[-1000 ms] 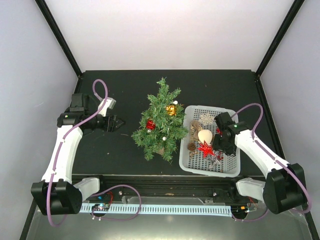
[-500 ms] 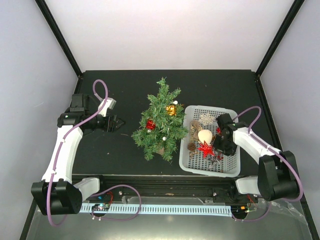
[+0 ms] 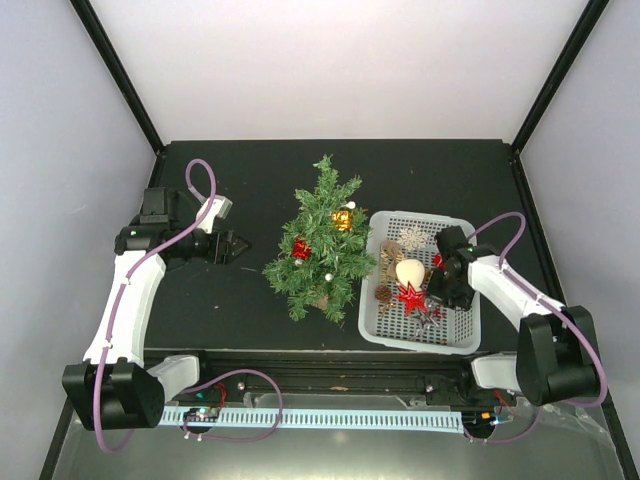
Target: Decorate the small christmas tree
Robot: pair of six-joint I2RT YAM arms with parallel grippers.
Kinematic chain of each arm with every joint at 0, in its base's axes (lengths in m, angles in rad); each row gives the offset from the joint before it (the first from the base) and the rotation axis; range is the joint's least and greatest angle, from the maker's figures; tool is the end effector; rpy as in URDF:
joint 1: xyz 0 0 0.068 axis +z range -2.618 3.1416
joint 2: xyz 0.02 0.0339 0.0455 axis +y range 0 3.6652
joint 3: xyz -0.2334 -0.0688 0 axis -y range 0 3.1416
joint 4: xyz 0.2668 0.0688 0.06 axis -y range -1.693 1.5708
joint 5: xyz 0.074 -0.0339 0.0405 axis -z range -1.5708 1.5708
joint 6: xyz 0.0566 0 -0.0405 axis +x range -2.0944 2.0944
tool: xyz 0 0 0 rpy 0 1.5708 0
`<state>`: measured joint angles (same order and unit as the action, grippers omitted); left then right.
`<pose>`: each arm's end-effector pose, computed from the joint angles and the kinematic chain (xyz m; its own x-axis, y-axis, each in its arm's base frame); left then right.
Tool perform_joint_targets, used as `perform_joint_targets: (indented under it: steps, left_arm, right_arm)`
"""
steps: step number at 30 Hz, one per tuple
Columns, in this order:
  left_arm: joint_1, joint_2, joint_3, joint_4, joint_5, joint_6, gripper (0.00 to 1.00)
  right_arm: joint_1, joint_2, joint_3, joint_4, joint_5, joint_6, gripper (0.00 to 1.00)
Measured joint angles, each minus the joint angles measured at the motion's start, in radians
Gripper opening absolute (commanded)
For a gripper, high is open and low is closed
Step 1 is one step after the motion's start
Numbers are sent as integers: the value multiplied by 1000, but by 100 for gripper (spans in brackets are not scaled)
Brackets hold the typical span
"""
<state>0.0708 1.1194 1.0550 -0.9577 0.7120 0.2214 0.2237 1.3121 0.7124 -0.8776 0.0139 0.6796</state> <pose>0.2512 -0.0193 0.2665 -0.7674 0.1122 -0.6313 0.4663 0.7735 -0.4293 0.2211 0.0495 0.1081 -0.8937 0.4411 -0.0813 0.4386 0.8974 0.0479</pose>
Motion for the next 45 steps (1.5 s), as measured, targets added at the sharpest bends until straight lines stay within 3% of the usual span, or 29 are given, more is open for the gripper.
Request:
perform_joint_targets:
  steps: [9,19,22,27,33,37,45]
  left_arm:
    - [0,0,0,0,7,1,66]
    - [0,-6,0,-2,11,1,66]
    - [0,-21,0,-2,13,2,66]
    - [0,-51,-10,-3,17,3,67]
    - [0,-71,-19,-6,46,6,67]
    - [0,-77,-26,-6,62,8,68]
    - [2,-92,-28,-6,81,10,68]
  right_arm:
    - [0,-152,66,-109,-18,0,1]
    - [0,-450,304,-337,-93,-70,1]
    - [-1,-507,348,-344,-201,-109,1]
    - [0,-592,381,-212,-571,-92,1]
    - [42,-601,418,139,-935,91,1]
    - [96,-578,419,291,-1024,177,1]
    - [123,-554,416,377,-1044,228,1]
